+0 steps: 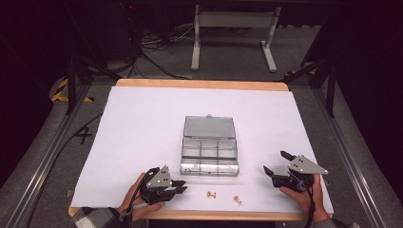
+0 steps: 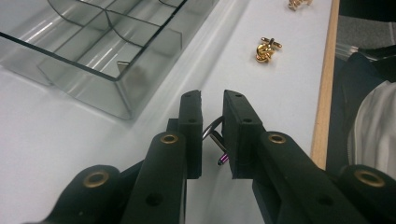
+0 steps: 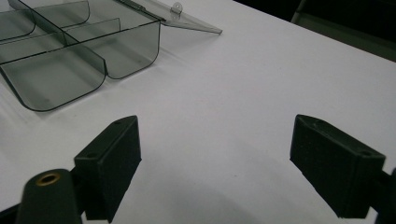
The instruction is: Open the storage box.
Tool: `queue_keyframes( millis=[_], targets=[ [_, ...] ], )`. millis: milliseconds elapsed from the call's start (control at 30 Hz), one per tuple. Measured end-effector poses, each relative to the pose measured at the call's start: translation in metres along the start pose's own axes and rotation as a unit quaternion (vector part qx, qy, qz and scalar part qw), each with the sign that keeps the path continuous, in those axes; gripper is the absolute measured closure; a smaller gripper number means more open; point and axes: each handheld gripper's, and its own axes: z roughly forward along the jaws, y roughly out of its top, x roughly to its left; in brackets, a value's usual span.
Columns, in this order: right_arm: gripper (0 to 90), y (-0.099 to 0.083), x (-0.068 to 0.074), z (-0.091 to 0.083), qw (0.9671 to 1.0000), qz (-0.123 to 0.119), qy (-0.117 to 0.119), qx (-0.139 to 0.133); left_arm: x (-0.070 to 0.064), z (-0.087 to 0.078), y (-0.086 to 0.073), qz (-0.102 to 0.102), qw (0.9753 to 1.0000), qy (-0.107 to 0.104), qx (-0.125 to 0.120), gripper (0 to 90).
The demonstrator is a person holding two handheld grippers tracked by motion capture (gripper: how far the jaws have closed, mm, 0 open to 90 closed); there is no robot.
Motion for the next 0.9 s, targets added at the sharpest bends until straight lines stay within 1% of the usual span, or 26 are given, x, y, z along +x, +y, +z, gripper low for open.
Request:
queue_keyframes(
  millis=[133,233,333,400,433,500,533,600,667,733,833,900],
  targets=[
    [16.9,0.0,0.0,0.0,1.0,-0.001,0.001,0.0,0.0,-0.002,0.001,-0.003,1.0,0.001,-0.006,78.9],
    [16.7,0.0,0.0,0.0,1.0,-0.001,0.001,-0.001,0.001,-0.005,0.003,0.004,0.9999,0.003,-0.01,79.0],
    [16.2,0.0,0.0,0.0,1.0,0.001,0.002,-0.002,0.002,-0.008,0.004,0.002,0.9998,0.004,-0.017,79.0],
    [15.8,0.0,-0.001,0.0,1.0,0.001,0.004,-0.002,0.004,-0.011,0.005,0.003,0.9997,0.009,-0.024,79.0],
    [15.7,0.0,-0.001,0.0,1.0,0.002,0.004,-0.002,0.005,-0.013,0.006,0.0,0.9996,0.009,-0.028,79.0],
    [15.4,0.0,-0.001,-0.001,1.0,0.002,0.005,-0.003,0.007,-0.016,0.009,-0.002,0.999,0.016,-0.042,79.1],
    [15.1,0.0,-0.001,-0.001,1.0,0.003,0.006,-0.003,0.007,-0.016,0.009,-0.002,0.999,0.016,-0.042,79.0],
    [15.1,0.0,-0.001,-0.001,1.0,0.003,0.003,-0.004,0.008,-0.02,0.013,-0.003,0.9985,0.019,-0.052,79.1],
    [15.1,-0.001,-0.001,-0.001,1.0,0.004,0.005,-0.006,0.009,-0.021,0.016,0.004,0.9982,0.023,-0.056,79.1],
    [15.0,0.0,-0.002,-0.001,0.9999,0.009,0.005,-0.003,0.013,-0.022,0.02,0.0,0.9978,0.024,-0.063,79.1],
    [15.1,-0.001,-0.003,-0.001,0.9999,0.013,0.004,-0.006,0.018,-0.022,0.028,0.003,0.9967,0.031,-0.075,79.2],
    [15.1,-0.001,-0.004,-0.002,0.9998,0.015,0.005,-0.007,0.019,-0.022,0.03,0.007,0.9966,0.035,-0.074,79.2]
  ],
)
